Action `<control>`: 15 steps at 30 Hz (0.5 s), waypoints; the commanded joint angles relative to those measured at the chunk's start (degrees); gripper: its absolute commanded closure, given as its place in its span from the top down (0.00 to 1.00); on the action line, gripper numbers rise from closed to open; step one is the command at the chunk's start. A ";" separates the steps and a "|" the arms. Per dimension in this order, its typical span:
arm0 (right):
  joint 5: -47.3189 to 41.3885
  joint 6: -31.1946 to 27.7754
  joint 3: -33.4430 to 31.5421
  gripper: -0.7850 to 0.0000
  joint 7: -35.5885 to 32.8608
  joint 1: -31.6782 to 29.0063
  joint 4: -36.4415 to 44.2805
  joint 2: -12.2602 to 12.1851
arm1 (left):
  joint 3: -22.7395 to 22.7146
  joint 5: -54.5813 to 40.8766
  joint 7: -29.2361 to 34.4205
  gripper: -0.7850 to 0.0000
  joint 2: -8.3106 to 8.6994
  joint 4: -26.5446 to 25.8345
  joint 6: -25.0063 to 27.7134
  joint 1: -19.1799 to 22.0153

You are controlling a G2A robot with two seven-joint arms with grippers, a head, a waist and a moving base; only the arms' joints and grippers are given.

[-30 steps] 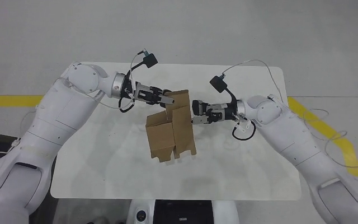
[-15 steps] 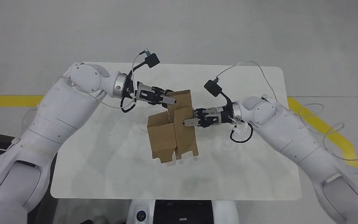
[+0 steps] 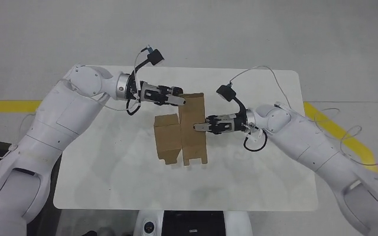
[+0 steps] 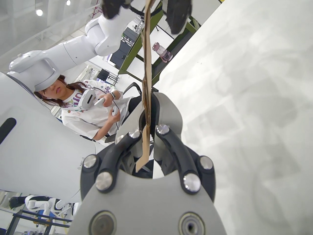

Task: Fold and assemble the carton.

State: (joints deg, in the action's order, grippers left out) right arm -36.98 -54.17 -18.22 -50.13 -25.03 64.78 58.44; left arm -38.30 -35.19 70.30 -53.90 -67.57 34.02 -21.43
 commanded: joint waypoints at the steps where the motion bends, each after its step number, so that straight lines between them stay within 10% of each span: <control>1: -2.40 0.28 0.06 0.00 -0.27 0.06 -1.17 -0.31 | -1.22 -0.28 -0.97 1.00 0.40 0.72 0.94 0.13; 15: -14.65 5.17 -6.79 0.00 -5.16 -1.48 -7.55 -2.20 | -3.35 5.65 -4.72 1.00 2.00 1.62 4.17 -5.58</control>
State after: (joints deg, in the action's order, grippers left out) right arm -51.52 -49.13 -24.60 -55.15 -26.34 57.17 56.23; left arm -41.80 -29.20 65.44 -51.79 -65.92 38.62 -26.58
